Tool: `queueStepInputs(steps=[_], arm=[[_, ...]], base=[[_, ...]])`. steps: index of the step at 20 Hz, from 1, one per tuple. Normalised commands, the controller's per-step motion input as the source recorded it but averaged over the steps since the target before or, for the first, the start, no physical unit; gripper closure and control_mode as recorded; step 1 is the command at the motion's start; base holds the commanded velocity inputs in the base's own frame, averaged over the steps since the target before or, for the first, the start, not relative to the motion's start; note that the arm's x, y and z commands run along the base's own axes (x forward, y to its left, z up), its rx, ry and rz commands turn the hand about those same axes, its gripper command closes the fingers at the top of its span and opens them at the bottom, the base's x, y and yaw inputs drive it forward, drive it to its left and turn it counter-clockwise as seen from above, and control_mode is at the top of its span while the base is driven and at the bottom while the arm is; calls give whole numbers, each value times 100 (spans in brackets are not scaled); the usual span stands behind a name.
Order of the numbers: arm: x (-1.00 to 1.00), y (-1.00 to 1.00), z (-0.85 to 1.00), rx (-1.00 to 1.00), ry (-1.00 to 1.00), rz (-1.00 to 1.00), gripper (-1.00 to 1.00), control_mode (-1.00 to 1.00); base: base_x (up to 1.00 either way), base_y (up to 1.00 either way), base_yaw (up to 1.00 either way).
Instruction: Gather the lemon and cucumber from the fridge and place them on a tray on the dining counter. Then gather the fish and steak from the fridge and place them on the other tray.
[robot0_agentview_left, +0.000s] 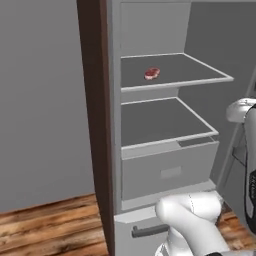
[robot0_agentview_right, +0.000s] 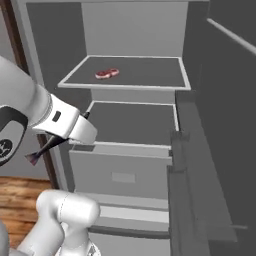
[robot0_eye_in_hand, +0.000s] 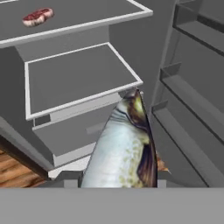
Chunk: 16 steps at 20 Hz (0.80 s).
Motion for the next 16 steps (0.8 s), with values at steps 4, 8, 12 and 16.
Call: queueStepInputs(steps=[4, 8, 12, 16], arm=[[0, 0, 0, 0, 0, 0, 100, 100], [0, 0, 0, 0, 0, 0, 100, 100], [0, 0, 0, 0, 0, 0, 100, 100], [0, 0, 0, 0, 0, 0, 100, 100]], base=[[-42, 77, -29], [-43, 79, -30], [-52, 76, -32], [-74, 67, -34]])
